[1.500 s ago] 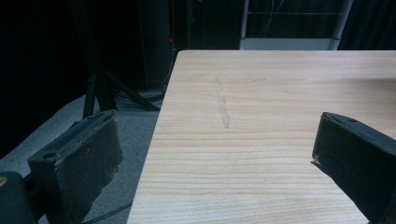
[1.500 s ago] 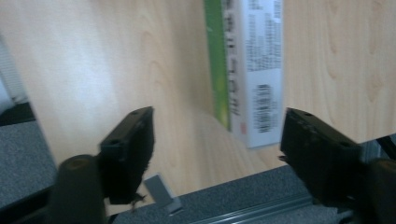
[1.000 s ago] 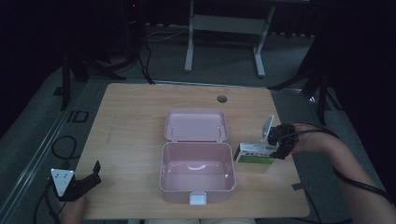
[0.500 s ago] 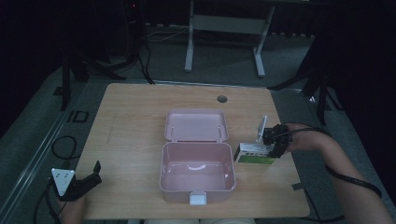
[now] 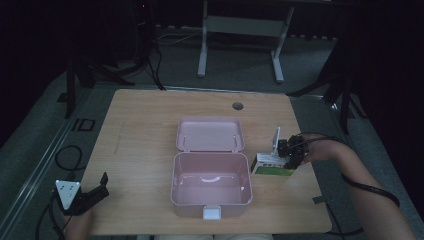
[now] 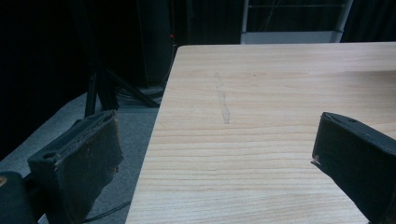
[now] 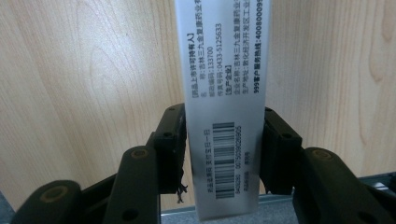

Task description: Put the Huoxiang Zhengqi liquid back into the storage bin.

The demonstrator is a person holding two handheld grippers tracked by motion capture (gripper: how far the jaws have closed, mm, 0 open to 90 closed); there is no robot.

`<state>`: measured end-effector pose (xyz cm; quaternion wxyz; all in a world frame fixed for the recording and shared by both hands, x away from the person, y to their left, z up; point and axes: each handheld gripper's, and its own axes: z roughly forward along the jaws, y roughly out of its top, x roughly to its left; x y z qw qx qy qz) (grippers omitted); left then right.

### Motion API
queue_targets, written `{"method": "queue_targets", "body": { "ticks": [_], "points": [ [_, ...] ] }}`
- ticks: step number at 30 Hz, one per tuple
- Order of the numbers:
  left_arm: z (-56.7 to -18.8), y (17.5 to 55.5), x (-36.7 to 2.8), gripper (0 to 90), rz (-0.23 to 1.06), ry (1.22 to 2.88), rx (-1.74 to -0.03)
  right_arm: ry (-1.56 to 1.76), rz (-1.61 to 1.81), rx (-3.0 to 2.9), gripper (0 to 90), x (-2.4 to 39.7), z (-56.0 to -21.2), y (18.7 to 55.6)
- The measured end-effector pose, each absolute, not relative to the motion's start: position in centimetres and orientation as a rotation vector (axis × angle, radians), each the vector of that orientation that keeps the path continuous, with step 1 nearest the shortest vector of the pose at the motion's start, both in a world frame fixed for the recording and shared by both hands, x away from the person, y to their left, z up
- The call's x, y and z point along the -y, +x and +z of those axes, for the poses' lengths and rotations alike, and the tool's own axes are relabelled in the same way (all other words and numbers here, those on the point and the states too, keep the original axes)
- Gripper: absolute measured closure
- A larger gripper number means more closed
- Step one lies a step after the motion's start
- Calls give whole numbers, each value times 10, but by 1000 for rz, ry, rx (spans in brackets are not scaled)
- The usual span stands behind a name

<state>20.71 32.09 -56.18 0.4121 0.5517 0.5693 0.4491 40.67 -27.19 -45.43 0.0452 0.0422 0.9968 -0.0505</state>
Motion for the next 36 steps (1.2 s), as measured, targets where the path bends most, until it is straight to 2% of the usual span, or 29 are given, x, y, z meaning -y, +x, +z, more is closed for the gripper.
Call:
{"method": "queue_targets", "body": {
  "ticks": [18, 36],
  "points": [
    [-562, 208, -320, 16, 1129, 1393, -1431, 73, -171, -3099, 621, 269, -465, 411],
    [-562, 208, -321, 17, 1116, 1400, -1439, 154, -120, -3179, 624, 275, -451, 393]
  ]
}}
